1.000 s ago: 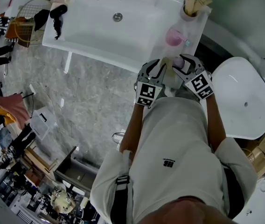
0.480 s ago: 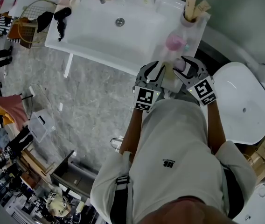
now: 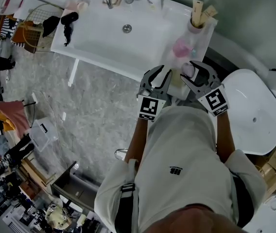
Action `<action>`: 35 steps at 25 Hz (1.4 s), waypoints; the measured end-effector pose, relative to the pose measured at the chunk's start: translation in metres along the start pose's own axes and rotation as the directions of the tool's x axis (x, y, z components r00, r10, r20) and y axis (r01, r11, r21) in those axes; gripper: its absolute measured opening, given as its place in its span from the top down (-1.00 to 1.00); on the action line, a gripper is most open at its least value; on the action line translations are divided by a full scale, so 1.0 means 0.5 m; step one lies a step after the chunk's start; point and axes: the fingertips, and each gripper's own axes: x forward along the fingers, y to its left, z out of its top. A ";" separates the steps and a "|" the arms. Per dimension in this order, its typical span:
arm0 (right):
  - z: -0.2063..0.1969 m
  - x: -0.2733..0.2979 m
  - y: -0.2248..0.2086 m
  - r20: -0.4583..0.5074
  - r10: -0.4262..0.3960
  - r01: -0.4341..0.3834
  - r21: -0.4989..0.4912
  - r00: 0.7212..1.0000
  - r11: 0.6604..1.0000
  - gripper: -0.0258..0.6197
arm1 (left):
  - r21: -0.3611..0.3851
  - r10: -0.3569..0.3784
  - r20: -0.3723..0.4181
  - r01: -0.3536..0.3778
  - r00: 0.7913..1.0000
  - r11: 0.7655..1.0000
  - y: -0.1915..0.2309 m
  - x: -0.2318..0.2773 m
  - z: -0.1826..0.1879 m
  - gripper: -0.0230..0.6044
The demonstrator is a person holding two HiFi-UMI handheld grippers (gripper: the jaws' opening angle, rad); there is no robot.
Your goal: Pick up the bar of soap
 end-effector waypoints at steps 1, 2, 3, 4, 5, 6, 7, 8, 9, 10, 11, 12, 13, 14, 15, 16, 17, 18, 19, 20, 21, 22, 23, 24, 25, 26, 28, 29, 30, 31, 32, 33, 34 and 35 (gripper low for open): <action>0.010 -0.004 0.000 0.011 -0.003 0.003 -0.003 1.000 1.000 0.14 | 0.006 0.003 0.013 -0.003 1.000 1.000 0.001 -0.003 0.011 0.53; 0.020 -0.008 -0.001 0.022 -0.006 0.006 -0.005 1.000 1.000 0.14 | 0.011 0.006 0.026 -0.007 1.000 1.000 0.002 -0.006 0.022 0.53; 0.030 -0.011 -0.003 0.033 -0.009 0.009 -0.007 0.999 1.000 0.14 | 0.016 0.009 0.039 -0.010 0.999 1.000 0.003 -0.009 0.035 0.53; 0.040 -0.015 -0.004 0.043 -0.012 0.013 -0.007 0.999 1.000 0.14 | 0.020 0.012 0.053 -0.013 0.999 1.000 0.004 -0.012 0.047 0.53; 0.050 -0.019 -0.004 0.054 -0.016 0.016 -0.007 0.998 1.000 0.14 | 0.025 0.015 0.066 -0.016 0.998 1.000 0.005 -0.016 0.060 0.53; 0.061 -0.023 -0.004 0.066 -0.019 0.020 -0.010 0.998 1.000 0.14 | 0.033 0.017 0.078 -0.019 0.997 0.999 0.005 -0.021 0.072 0.53; 0.073 -0.026 -0.004 0.080 -0.020 0.021 -0.021 0.997 1.000 0.14 | 0.043 0.018 0.090 -0.022 0.996 0.999 0.006 -0.025 0.083 0.53; 0.084 -0.029 -0.004 0.095 -0.016 0.021 -0.045 0.995 0.999 0.15 | 0.057 0.019 0.102 -0.025 0.995 0.998 0.007 -0.029 0.094 0.53; 0.096 -0.032 -0.004 0.112 -0.010 0.018 -0.075 0.994 0.997 0.15 | 0.068 0.020 0.120 -0.028 0.993 0.997 0.008 -0.033 0.107 0.53; 0.106 -0.034 -0.004 0.127 -0.005 0.017 -0.095 0.992 0.995 0.15 | 0.074 0.022 0.149 -0.033 0.989 0.997 0.008 -0.036 0.123 0.53; 0.115 -0.036 -0.005 0.142 -0.002 0.016 -0.100 0.990 0.995 0.15 | 0.076 0.024 0.183 -0.039 0.983 0.996 0.009 -0.040 0.141 0.53; 0.123 -0.038 -0.005 0.157 -0.001 0.016 -0.095 0.988 0.995 0.15 | 0.075 0.026 0.210 -0.043 0.977 0.996 0.010 -0.043 0.157 0.53; 0.131 -0.040 -0.006 0.171 -0.002 0.017 -0.087 0.985 0.996 0.15 | 0.075 0.027 0.227 -0.045 0.974 0.996 0.010 -0.046 0.168 0.53; 0.138 -0.042 -0.007 0.183 -0.004 0.018 -0.080 0.983 0.997 0.15 | 0.078 0.027 0.235 -0.047 0.972 0.996 0.010 -0.049 0.176 0.53; 0.146 -0.044 -0.007 0.192 -0.006 0.021 -0.075 0.981 0.997 0.15 | 0.081 0.027 0.240 -0.048 0.970 0.996 0.011 -0.052 0.183 0.53; 0.153 -0.046 -0.007 0.201 -0.008 0.024 -0.073 0.980 0.997 0.15 | 0.080 0.029 0.246 -0.050 0.969 0.996 0.012 -0.055 0.188 0.53; 0.159 -0.048 -0.007 0.209 -0.010 0.027 -0.075 0.978 0.997 0.15 | 0.074 0.032 0.253 -0.053 0.967 0.996 0.014 -0.058 0.194 0.53; 0.166 -0.050 -0.007 0.216 -0.012 0.029 -0.077 0.976 0.997 0.15 | 0.063 0.037 0.262 -0.056 0.964 0.996 0.015 -0.060 0.199 0.53; 0.172 -0.051 -0.007 0.223 -0.014 0.032 -0.077 0.975 0.997 0.15 | 0.053 0.042 0.271 -0.059 0.962 0.997 0.017 -0.062 0.204 0.53; 0.176 -0.051 -0.007 0.230 -0.016 0.035 -0.076 0.973 0.996 0.15 | 0.047 0.046 0.278 -0.061 0.959 0.997 0.019 -0.063 0.208 0.53; 0.180 -0.051 -0.006 0.235 -0.018 0.037 -0.078 0.972 0.996 0.15 | 0.045 0.047 0.283 -0.062 0.958 0.997 0.021 -0.064 0.211 0.53; 0.183 -0.050 -0.006 0.237 -0.019 0.040 -0.081 0.971 0.996 0.15 | 0.046 0.046 0.285 -0.062 0.957 0.997 0.023 -0.065 0.212 0.53; 0.186 -0.049 -0.004 0.238 -0.020 0.041 -0.086 0.971 0.995 0.16 | 0.048 0.045 0.284 -0.061 0.958 0.997 0.024 -0.066 0.213 0.53; 0.187 -0.049 -0.002 0.238 -0.019 0.042 -0.091 0.971 0.995 0.16 | 0.050 0.043 0.284 -0.060 0.958 0.997 0.025 -0.068 0.214 0.53; 0.186 -0.047 0.001 0.235 -0.019 0.043 -0.097 0.972 0.994 0.16 | 0.053 0.042 0.286 -0.059 0.957 0.997 0.026 -0.070 0.214 0.53; 0.183 -0.046 0.003 0.229 -0.020 0.044 -0.101 0.973 0.994 0.16 | 0.056 0.040 0.289 -0.059 0.956 0.997 0.027 -0.071 0.215 0.53; 0.174 -0.042 0.006 0.215 -0.027 0.049 -0.098 0.976 0.994 0.18 | 0.067 0.035 0.290 -0.056 0.957 0.996 0.028 -0.074 0.213 0.53; 0.170 -0.040 0.008 0.211 -0.031 0.052 -0.092 0.977 0.994 0.18 | 0.072 0.030 0.286 -0.053 0.958 0.996 0.028 -0.075 0.211 0.53; 0.167 -0.040 0.009 0.208 -0.035 0.054 -0.085 0.978 0.995 0.18 | 0.077 0.026 0.284 -0.050 0.959 0.996 0.028 -0.076 0.210 0.53; 0.164 -0.039 0.010 0.205 -0.038 0.056 -0.083 0.978 0.995 0.19 | 0.080 0.022 0.283 -0.046 0.959 0.996 0.028 -0.077 0.209 0.53; 0.163 -0.039 0.012 0.203 -0.042 0.059 -0.082 0.978 0.995 0.19 | 0.079 0.019 0.282 -0.043 0.959 0.996 0.029 -0.078 0.208 0.53; 0.163 -0.039 0.013 0.202 -0.044 0.062 -0.082 0.978 0.995 0.19 | 0.076 0.017 0.281 -0.040 0.959 0.996 0.030 -0.079 0.208 0.53; 0.165 -0.040 0.014 0.203 -0.048 0.066 -0.082 0.978 0.994 0.19 | 0.076 0.013 0.281 -0.036 0.960 0.996 0.031 -0.080 0.208 0.53; 0.167 -0.042 0.015 0.205 -0.052 0.070 -0.079 0.977 0.994 0.19 | 0.077 0.010 0.280 -0.032 0.960 0.996 0.032 -0.081 0.209 0.53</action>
